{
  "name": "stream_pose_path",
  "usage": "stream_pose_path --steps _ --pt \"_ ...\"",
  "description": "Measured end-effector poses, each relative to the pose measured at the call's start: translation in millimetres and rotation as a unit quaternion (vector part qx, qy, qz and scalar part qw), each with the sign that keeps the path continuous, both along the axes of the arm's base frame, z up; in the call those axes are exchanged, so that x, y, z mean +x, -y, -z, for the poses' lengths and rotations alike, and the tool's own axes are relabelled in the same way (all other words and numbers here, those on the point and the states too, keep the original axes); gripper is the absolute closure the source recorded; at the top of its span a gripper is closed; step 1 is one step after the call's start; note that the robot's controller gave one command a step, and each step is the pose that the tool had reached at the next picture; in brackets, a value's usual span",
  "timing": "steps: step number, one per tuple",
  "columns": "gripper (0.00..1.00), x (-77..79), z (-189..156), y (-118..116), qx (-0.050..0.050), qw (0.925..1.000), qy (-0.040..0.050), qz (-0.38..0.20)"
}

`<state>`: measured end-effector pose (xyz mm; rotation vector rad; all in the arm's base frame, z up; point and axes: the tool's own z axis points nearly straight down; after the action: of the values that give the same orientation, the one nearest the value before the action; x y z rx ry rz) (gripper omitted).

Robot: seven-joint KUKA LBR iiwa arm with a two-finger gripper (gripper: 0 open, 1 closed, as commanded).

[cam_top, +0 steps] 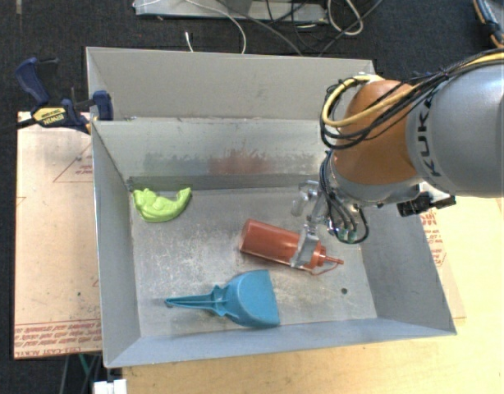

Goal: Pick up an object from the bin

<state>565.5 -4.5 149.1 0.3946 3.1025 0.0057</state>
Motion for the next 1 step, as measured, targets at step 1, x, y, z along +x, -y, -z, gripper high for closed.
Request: stream_pose_path --steps 1 --pt "0.00 8.4 77.6 6.3 0.000 0.9997 -0.0089 0.021"
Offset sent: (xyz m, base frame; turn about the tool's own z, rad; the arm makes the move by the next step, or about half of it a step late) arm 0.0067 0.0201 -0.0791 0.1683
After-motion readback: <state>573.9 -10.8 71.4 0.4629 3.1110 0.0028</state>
